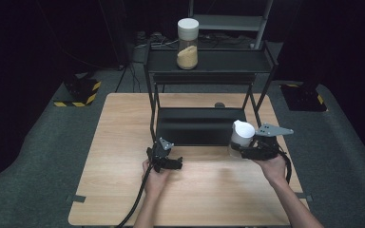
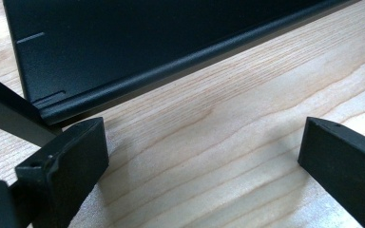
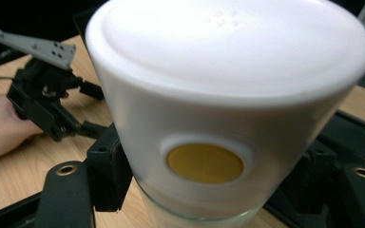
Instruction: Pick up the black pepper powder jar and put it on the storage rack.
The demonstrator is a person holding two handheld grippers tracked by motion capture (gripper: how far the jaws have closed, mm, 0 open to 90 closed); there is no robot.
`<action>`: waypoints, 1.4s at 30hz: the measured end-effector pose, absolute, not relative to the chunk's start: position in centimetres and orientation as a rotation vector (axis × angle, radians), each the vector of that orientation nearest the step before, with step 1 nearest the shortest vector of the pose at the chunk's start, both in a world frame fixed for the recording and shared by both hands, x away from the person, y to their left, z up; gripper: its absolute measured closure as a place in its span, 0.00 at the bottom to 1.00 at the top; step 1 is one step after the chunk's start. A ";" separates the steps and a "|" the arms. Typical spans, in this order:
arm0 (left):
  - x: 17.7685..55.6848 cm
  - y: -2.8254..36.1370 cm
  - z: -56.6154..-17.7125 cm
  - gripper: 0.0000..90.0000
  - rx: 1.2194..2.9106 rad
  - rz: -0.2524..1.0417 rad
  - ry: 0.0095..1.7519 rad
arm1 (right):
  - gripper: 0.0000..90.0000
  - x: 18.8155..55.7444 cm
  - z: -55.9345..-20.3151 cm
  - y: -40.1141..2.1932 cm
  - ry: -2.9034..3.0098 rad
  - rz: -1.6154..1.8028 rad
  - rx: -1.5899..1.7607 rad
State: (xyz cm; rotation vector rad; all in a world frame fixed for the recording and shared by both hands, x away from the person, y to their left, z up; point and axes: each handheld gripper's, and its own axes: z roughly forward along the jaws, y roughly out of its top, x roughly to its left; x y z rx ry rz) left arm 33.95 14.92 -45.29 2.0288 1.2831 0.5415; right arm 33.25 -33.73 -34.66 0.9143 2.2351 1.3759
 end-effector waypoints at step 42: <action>33.9 14.9 -45.3 0.03 2.026 0.542 1.284 | 0.34 37.3 -22.1 -32.7 2.267 1.388 0.825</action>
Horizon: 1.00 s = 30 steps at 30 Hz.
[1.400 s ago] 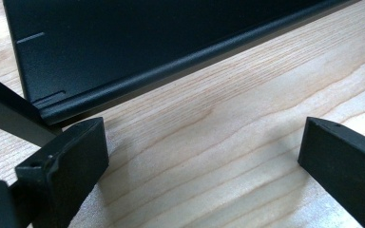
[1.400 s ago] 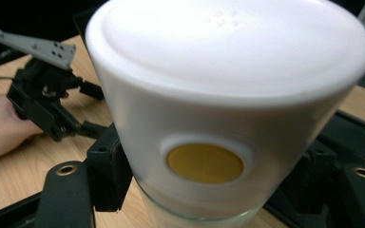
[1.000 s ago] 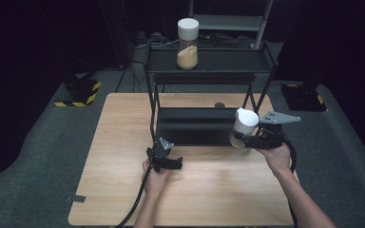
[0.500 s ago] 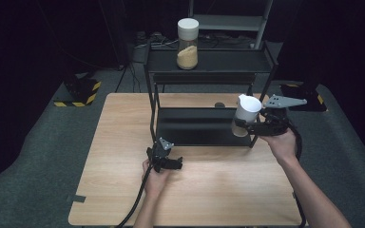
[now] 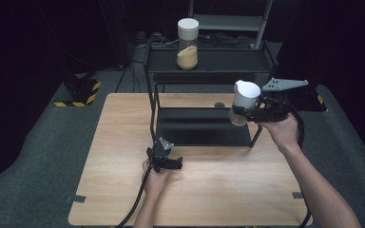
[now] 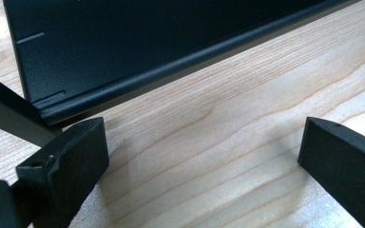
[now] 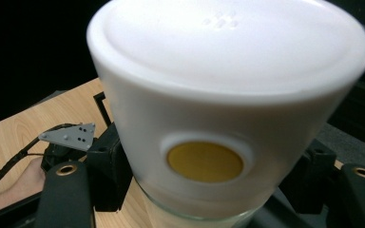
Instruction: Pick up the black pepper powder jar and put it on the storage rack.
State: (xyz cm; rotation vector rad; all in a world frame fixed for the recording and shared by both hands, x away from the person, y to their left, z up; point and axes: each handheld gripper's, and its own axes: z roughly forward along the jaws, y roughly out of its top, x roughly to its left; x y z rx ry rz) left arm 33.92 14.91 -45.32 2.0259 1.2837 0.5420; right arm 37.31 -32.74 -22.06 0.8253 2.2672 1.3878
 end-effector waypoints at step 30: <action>33.9 14.9 -45.3 0.04 2.027 0.543 1.282 | 0.34 40.9 -12.6 -29.6 2.229 1.350 0.872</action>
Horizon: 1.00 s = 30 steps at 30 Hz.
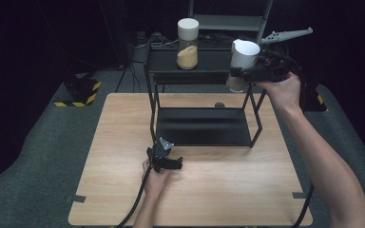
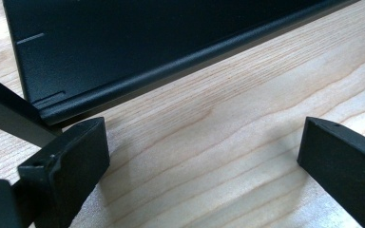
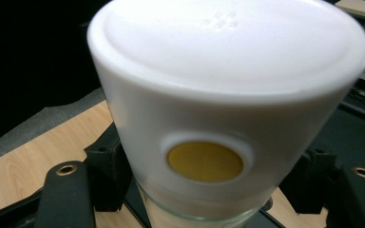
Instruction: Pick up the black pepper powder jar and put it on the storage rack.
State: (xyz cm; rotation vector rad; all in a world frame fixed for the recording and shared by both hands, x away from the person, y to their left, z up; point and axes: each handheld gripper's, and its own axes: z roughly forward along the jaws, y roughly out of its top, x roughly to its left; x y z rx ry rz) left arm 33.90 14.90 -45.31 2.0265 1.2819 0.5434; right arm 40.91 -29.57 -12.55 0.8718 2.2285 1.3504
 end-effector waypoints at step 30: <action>33.8 14.8 -45.3 0.04 2.027 0.548 1.281 | 0.34 45.8 -11.1 -22.9 2.017 1.158 1.170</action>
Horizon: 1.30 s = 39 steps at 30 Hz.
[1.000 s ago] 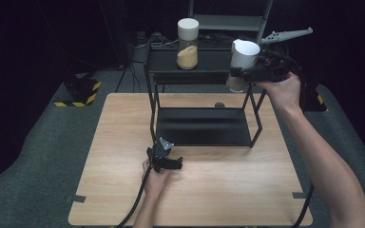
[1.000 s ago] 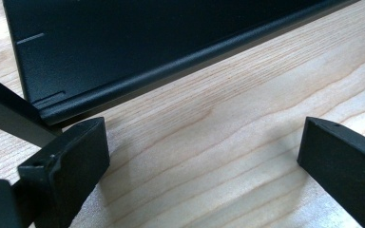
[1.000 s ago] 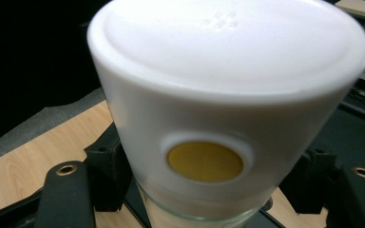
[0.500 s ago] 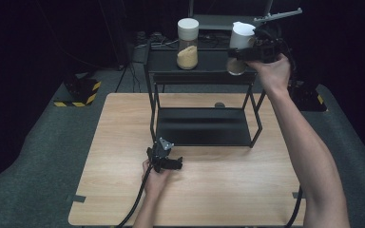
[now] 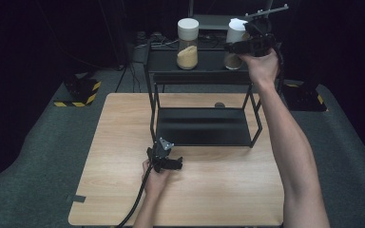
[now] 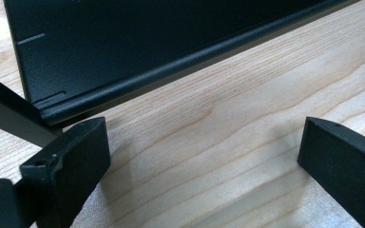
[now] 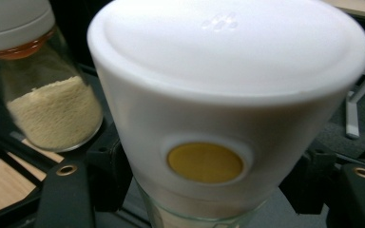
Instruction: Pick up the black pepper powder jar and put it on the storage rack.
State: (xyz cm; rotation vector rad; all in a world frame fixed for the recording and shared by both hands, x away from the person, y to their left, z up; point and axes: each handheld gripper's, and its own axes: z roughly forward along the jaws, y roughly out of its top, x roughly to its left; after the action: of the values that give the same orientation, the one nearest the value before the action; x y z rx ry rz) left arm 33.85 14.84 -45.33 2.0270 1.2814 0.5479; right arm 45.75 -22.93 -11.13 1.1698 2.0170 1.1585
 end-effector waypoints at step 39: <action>33.8 14.9 -45.3 0.04 2.027 0.548 1.281 | 0.18 47.1 -12.3 -23.5 2.053 1.203 1.169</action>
State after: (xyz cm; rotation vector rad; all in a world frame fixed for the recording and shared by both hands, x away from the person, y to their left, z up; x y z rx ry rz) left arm 33.85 14.85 -45.33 2.0271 1.2810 0.5477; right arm 47.07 -23.50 -12.27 1.1687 2.0526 1.2035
